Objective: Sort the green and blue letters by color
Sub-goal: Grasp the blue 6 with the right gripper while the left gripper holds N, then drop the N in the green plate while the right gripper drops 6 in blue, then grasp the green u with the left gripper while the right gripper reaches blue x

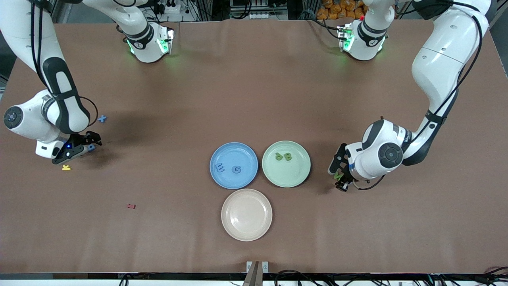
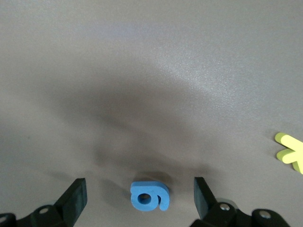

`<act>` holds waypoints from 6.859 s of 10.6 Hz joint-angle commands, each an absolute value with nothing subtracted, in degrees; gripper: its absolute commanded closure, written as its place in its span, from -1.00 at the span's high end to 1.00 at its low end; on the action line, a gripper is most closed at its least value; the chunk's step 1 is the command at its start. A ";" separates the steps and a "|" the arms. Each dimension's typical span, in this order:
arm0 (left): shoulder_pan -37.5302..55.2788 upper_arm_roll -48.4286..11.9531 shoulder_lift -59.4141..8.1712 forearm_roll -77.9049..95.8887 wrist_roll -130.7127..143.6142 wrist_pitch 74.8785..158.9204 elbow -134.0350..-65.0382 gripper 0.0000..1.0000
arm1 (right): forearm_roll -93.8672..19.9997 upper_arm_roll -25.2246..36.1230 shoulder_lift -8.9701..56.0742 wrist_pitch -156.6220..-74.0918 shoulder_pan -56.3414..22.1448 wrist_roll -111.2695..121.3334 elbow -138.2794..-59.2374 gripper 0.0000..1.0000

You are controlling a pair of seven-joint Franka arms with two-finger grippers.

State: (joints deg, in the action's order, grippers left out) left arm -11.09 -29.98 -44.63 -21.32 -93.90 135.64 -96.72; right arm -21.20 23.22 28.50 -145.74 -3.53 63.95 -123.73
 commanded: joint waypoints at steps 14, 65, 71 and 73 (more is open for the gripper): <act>-10.28 -30.76 -45.17 -22.68 -95.80 134.82 -97.03 0.28 | -22.15 23.12 28.56 -150.91 -2.20 64.87 -126.04 1.00; -41.66 -48.25 -29.61 -37.09 46.40 136.84 -126.48 0.59 | -12.74 23.47 16.61 -141.50 1.93 21.80 -141.33 1.00; -41.05 -46.32 -34.10 -43.59 52.38 139.40 -126.56 0.44 | -12.74 23.47 17.57 -141.42 2.02 18.11 -140.89 1.00; -41.04 -46.32 -34.45 -43.59 52.65 139.31 -126.56 0.40 | -12.75 23.38 17.93 -141.24 2.02 18.11 -140.89 1.00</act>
